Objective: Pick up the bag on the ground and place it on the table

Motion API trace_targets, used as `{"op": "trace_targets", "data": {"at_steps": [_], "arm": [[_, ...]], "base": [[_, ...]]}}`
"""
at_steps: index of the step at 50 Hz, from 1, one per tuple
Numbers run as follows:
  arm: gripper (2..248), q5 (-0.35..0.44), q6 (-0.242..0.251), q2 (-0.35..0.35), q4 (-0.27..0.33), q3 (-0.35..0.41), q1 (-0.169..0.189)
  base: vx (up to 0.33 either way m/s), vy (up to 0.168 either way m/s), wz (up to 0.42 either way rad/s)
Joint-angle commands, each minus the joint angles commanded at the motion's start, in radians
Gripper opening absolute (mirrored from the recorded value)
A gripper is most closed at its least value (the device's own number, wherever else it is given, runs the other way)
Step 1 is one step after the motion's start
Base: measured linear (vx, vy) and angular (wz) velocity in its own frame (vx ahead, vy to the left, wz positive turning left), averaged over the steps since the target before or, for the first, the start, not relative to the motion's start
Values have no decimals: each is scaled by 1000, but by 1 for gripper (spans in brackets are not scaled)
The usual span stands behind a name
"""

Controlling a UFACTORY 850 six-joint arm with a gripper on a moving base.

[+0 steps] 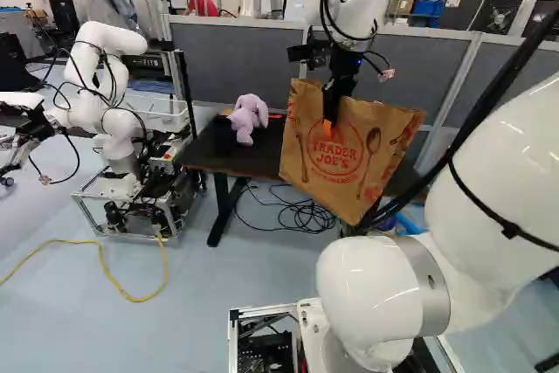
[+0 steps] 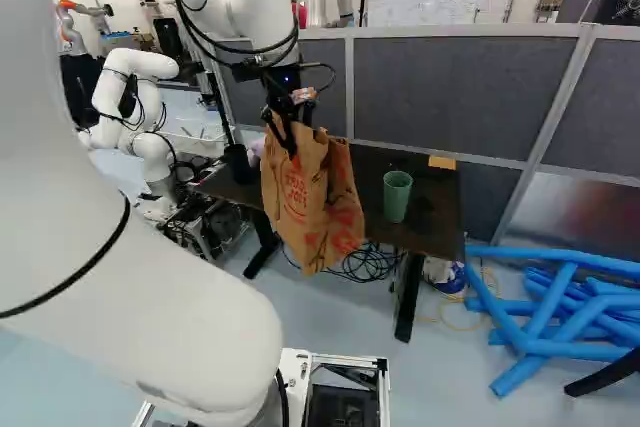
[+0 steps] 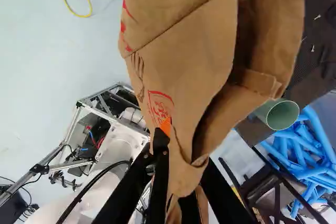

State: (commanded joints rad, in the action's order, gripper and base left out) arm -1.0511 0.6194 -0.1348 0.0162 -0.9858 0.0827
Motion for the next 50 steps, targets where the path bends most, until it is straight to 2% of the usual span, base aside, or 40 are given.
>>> {"op": "trace_targets", "data": {"at_steps": [39, 50], "arm": [[21, 0, 0, 144, 0, -139, -11], [21, 0, 0, 163, 0, -159, -18]], "base": [[0, 0, 0], [0, 0, 0]]}}
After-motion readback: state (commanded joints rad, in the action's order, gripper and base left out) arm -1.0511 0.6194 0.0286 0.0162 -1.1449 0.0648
